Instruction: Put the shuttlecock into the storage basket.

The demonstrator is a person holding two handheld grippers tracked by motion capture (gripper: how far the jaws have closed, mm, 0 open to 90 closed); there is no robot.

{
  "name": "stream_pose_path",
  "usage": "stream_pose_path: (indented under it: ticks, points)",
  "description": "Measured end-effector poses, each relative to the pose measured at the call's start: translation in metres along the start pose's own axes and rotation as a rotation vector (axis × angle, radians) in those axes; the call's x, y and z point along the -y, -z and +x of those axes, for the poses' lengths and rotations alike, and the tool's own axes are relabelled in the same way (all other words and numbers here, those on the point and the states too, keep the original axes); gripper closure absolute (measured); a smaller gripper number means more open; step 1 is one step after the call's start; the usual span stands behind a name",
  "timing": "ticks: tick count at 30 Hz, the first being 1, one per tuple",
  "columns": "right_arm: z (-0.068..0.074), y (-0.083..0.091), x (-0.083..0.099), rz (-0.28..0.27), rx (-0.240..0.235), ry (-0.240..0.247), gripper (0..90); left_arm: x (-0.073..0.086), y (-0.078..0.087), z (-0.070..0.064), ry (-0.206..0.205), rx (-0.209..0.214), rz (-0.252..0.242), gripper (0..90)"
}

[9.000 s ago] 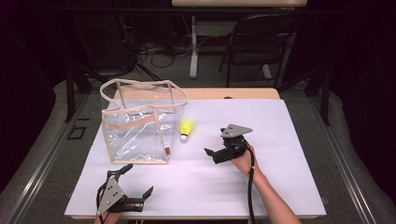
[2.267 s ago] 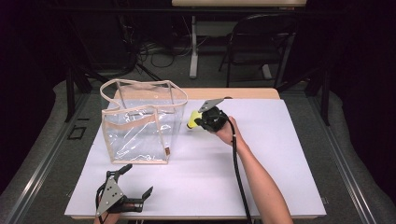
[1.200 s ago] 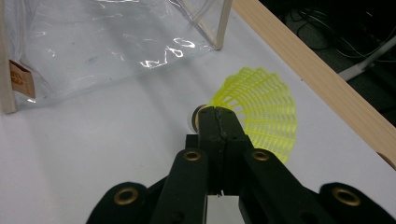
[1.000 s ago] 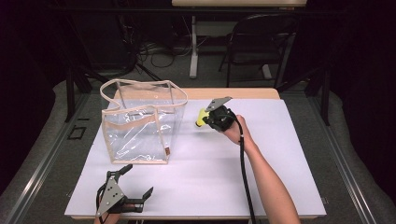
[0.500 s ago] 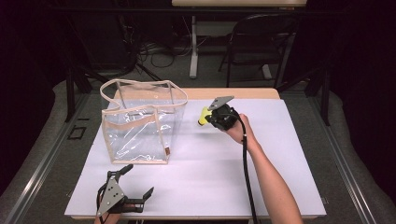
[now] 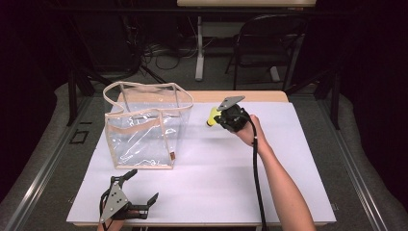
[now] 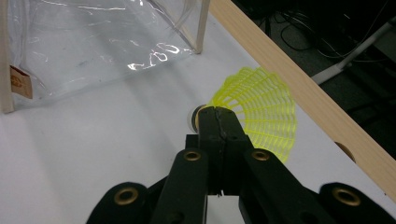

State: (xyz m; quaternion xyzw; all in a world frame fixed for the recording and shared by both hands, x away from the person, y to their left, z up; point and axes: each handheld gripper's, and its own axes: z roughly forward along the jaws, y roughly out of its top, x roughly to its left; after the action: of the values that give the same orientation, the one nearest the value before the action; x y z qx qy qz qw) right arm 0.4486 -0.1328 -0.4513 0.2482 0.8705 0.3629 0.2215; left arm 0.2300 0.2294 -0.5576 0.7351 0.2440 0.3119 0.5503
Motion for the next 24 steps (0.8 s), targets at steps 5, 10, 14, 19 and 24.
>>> stream_pose_path:
  ticks: [5,10,14,19,24]
  points:
    - [-0.002,0.004,-0.001,0.001,0.006,0.000,90.0,0.000,0.000,0.000,0.001,0.000,0.002,0.0]
    - [-0.003,0.008,-0.003,-0.002,0.015,0.001,90.0,0.000,0.000,0.000,0.002,-0.001,0.002,0.0]
    - [-0.004,0.010,-0.005,-0.004,0.021,0.005,90.0,0.000,0.000,0.000,0.001,-0.001,0.001,0.0]
    - [-0.003,0.012,-0.008,0.001,0.027,0.004,90.0,0.000,0.000,0.000,0.001,-0.001,0.000,0.0]
    - [-0.003,0.016,-0.011,0.006,0.034,0.004,90.0,0.000,0.000,0.000,0.001,0.001,0.000,0.0]
